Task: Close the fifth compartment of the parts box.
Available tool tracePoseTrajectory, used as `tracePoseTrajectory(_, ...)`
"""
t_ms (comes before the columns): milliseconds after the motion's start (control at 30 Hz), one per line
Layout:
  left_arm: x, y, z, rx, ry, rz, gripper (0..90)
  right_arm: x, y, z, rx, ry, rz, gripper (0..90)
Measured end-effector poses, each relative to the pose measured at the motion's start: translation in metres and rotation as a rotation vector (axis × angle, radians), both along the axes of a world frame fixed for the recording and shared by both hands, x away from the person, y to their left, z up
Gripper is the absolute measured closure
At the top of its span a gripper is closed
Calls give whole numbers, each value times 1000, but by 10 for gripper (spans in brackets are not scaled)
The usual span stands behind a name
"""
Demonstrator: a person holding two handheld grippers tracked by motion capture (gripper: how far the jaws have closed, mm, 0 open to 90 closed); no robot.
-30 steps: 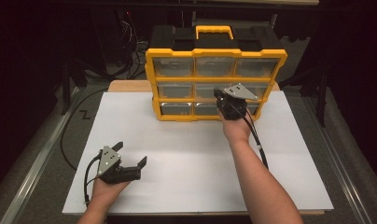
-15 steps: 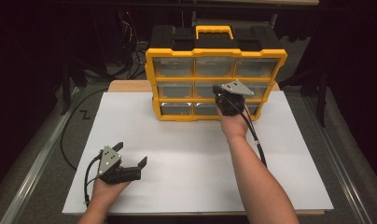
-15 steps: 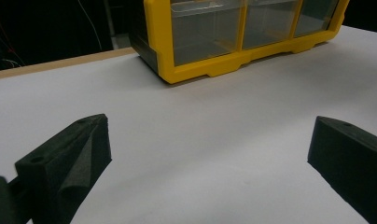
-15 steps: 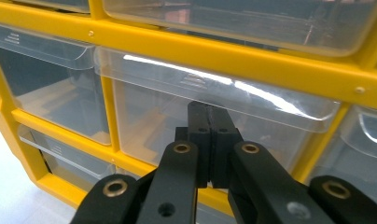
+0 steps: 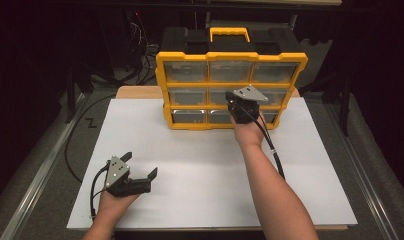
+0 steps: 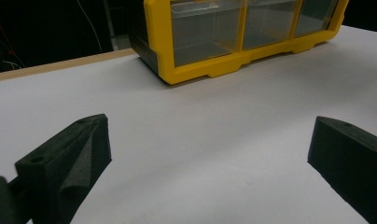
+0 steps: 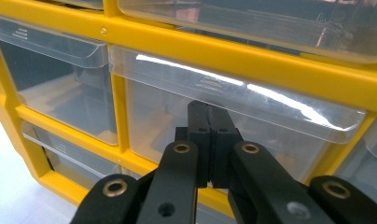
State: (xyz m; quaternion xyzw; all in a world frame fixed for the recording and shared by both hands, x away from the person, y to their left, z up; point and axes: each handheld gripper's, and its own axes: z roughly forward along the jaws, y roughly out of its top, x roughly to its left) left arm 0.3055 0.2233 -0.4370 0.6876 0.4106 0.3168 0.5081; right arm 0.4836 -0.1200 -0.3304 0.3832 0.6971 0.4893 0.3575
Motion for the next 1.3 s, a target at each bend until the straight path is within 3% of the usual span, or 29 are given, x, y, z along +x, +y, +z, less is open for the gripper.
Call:
tracePoseTrajectory(700, 2, 1, 0, 8, 4, 1, 1, -41, -20, 8, 39, -7, 60, 900)
tracePoseTrajectory(933, 3, 1, -1, 8, 5, 6, 1, -51, -31, 0, 42, 5, 78, 900)
tracePoseTrajectory(1300, 2, 1, 0, 10, 4, 8, 2, -64, -55, -26, 39, 50, 80, 900)
